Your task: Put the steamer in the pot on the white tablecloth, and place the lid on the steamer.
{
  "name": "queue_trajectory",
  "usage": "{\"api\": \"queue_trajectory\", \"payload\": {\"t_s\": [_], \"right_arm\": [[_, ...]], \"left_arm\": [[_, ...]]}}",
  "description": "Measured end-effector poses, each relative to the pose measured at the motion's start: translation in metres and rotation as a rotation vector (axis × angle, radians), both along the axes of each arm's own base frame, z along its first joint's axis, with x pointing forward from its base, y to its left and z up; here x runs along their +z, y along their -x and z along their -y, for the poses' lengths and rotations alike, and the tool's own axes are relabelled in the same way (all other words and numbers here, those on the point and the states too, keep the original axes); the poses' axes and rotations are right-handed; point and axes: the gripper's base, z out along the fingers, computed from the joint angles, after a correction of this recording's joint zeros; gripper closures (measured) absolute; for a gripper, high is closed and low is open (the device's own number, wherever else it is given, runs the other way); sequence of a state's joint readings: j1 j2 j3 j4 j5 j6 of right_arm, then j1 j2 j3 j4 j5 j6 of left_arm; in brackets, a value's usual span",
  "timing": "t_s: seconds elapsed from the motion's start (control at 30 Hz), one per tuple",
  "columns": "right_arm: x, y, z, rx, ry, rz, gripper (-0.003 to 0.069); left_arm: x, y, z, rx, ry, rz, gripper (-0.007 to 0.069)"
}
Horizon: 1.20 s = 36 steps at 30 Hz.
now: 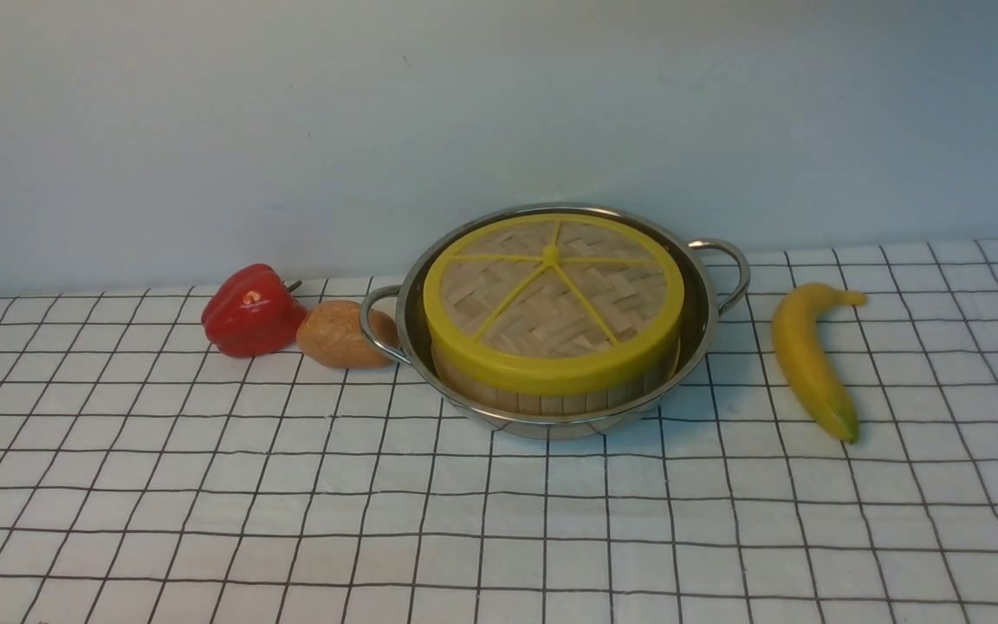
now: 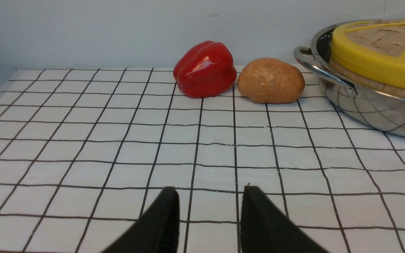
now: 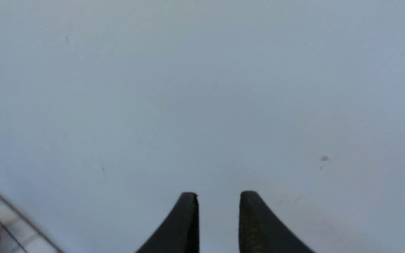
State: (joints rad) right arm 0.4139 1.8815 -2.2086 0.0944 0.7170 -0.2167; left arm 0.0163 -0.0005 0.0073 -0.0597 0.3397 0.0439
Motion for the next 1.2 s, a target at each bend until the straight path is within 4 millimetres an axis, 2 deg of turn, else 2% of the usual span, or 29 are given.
{"api": "queue_trajectory", "payload": {"t_s": [0.07, 0.2, 0.37, 0.5, 0.63, 0.73, 0.77, 0.8, 0.9, 1.0, 1.1, 1.13, 1.17, 1.2], "right_arm": [[0.018, 0.014, 0.006, -0.007, -0.083, 0.012, 0.0561], [0.035, 0.028, 0.009, 0.001, -0.198, 0.006, 0.0626], [0.039, 0.034, 0.01, 0.017, -0.247, -0.019, 0.0641], [0.035, 0.044, 0.012, 0.018, -0.212, -0.131, 0.0636], [0.021, 0.06, 0.024, -0.036, -0.129, -0.34, 0.062], [0.009, 0.086, 0.04, -0.094, -0.069, -0.43, 0.0601], [0.009, 0.088, 0.042, -0.097, -0.067, -0.432, 0.0599], [-0.004, 0.104, 0.051, -0.114, -0.056, -0.455, 0.059], [-0.016, 0.14, 0.076, -0.146, -0.084, -0.4, 0.0573], [-0.051, 0.175, 0.105, -0.21, -0.11, -0.353, 0.0554], [-0.086, 0.22, 0.141, -0.317, -0.18, -0.249, 0.0533], [-0.091, 0.219, 0.142, -0.326, -0.178, -0.256, 0.0532], [-0.106, 0.242, 0.156, -0.381, -0.217, -0.186, 0.0521], [-0.113, 0.249, 0.161, -0.405, -0.231, -0.16, 0.0517]], "left_arm": [[0.0, 0.0, 0.0, 0.0, 0.0, 0.0, 0.0382], [0.0, 0.0, 0.0, 0.0, 0.001, 0.0, 0.0382], [0.0, 0.0, 0.0, 0.0, 0.001, 0.0, 0.0382], [0.0, 0.0, 0.0, 0.0, 0.001, 0.0, 0.0382], [0.0, 0.0, 0.0, 0.0, 0.001, 0.0, 0.0382], [0.0, 0.0, 0.0, 0.0, 0.001, 0.0, 0.0382], [0.0, 0.0, 0.0, 0.0, 0.001, 0.0, 0.0382], [0.0, 0.0, 0.0, -0.001, 0.001, 0.0, 0.0382], [0.0, 0.0, 0.0, -0.001, 0.001, 0.0, 0.0382], [0.0, 0.0, 0.0, -0.001, 0.001, 0.0, 0.0382], [0.0, 0.0, 0.0, -0.001, 0.001, 0.0, 0.0382], [0.0, 0.0, 0.0, -0.001, 0.001, 0.0, 0.0382], [0.0, 0.0, 0.0, -0.001, 0.001, 0.0, 0.0382], [0.0, 0.0, 0.0, -0.001, 0.001, 0.0, 0.0382]]}}
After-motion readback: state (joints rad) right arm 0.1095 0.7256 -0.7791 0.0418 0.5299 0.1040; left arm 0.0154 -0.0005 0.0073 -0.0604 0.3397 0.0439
